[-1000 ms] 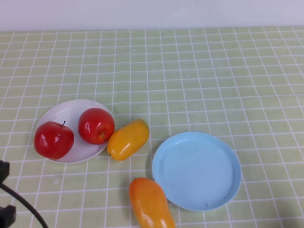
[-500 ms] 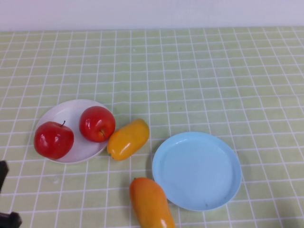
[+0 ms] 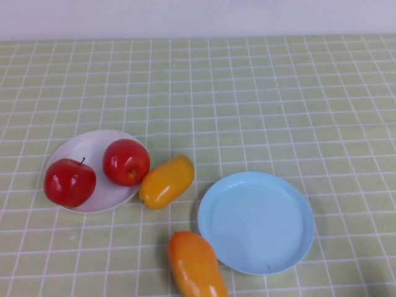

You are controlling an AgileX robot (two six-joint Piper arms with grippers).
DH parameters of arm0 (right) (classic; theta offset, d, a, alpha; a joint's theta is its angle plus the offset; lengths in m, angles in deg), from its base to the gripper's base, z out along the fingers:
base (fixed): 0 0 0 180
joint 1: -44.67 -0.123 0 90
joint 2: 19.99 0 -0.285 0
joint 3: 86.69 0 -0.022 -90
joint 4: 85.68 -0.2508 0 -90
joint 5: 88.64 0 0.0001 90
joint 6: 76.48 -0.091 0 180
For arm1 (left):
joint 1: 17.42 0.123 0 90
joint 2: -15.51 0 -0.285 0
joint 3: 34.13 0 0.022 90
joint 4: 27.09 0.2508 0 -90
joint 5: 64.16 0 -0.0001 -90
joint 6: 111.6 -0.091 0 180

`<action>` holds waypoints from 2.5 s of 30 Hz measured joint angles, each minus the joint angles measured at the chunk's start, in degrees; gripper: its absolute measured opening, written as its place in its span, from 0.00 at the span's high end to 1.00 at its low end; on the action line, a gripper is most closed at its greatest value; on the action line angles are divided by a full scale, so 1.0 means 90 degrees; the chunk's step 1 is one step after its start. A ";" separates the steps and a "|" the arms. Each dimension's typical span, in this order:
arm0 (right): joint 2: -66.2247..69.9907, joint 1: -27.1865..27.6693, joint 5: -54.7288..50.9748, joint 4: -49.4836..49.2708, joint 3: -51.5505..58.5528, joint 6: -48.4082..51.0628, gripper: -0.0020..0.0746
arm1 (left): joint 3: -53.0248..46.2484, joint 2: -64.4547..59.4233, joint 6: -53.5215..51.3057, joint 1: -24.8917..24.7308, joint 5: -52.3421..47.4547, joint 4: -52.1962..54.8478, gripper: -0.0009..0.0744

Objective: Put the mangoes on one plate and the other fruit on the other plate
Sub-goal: Put another type of fruit in the right plate

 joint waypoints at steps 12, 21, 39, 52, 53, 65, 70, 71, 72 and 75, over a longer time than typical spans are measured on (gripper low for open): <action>0.0000 0.0000 0.0000 -0.0010 0.0000 0.0000 0.99 | -0.0006 0.0014 -0.0268 0.0000 -0.1677 -0.0025 0.99; 0.0000 0.0000 0.0000 -0.0010 0.0000 0.0000 0.99 | -0.0006 0.0014 -0.0268 0.0000 -0.1692 -0.0025 0.99; 0.0000 0.0000 0.0000 -0.0010 0.0000 0.0000 0.99 | -0.0006 0.0014 -0.0268 0.0000 -0.1692 -0.0025 0.99; 0.0000 0.0000 0.1411 -0.3383 0.0000 0.0000 0.99 | -0.0006 0.0014 -0.0268 0.0000 -0.1692 -0.0025 0.99; 0.0000 0.0000 0.1482 -0.3535 0.0000 0.0000 0.99 | -0.0006 0.0014 -0.0268 0.0000 -0.1692 -0.0025 0.99; 0.1275 0.0000 -0.1059 -0.4479 -0.1427 -0.0010 0.99 | -0.0006 0.0014 -0.0268 0.0000 -0.1692 -0.0025 0.99; 0.2915 0.0000 -0.2528 -0.3581 -0.2674 0.0276 0.99 | -0.0006 0.0014 -0.0268 0.0000 -0.1692 -0.0025 0.99; 0.3257 0.0000 -0.2762 -0.3446 -0.2891 0.0439 0.99 | -0.0006 0.0014 -0.0268 0.0000 -0.1692 -0.0025 0.99; 0.3510 0.0000 -0.2950 -0.3374 -0.3048 0.0623 0.99 | -0.0006 0.0014 -0.0268 0.0000 -0.1692 -0.0025 0.99; 0.4282 -0.0010 -0.3210 -0.3198 -0.3484 0.1066 0.99 | -0.0006 0.0014 -0.0268 0.0000 -0.1692 -0.0025 0.99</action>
